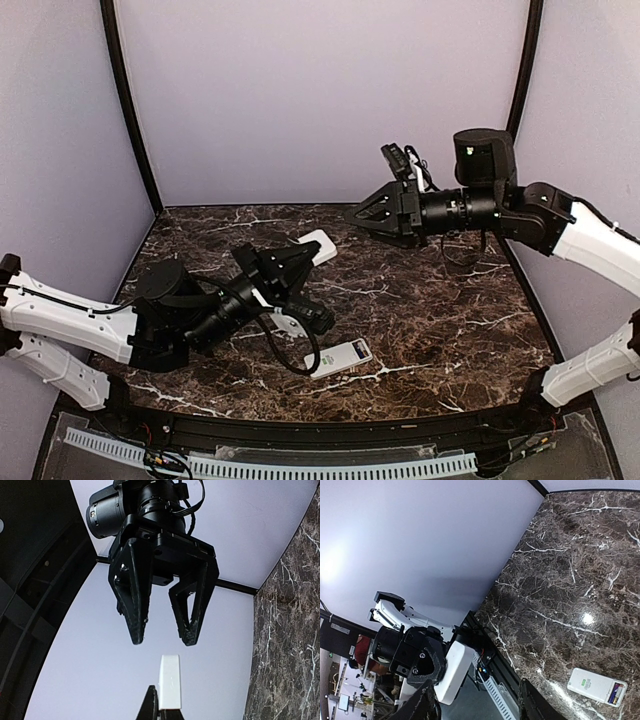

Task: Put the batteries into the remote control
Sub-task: Pass from the left arm to the right

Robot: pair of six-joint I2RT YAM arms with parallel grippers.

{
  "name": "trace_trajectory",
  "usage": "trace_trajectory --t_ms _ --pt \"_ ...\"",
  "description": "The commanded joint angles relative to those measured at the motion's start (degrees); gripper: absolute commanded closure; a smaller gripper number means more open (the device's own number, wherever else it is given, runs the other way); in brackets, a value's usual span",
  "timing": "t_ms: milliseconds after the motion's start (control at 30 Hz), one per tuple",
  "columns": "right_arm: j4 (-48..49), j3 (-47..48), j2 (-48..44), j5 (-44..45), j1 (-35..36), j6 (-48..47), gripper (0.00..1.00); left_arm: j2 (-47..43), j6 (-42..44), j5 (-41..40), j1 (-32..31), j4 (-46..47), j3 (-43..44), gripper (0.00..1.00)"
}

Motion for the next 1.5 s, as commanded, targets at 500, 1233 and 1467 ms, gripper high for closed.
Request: trace_trajectory --t_ms 500,1233,1467 --pt "9.64 -2.79 5.47 -9.10 0.73 10.64 0.74 7.33 7.19 -1.34 -0.46 16.20 -0.15 1.00" --pt "14.74 -4.24 8.06 -14.80 2.34 14.68 0.81 8.80 8.64 -3.37 -0.39 17.44 -0.49 1.00" --pt "13.36 -2.92 9.35 -15.00 3.54 14.16 0.90 8.90 8.72 -3.61 -0.39 17.22 -0.39 1.00"
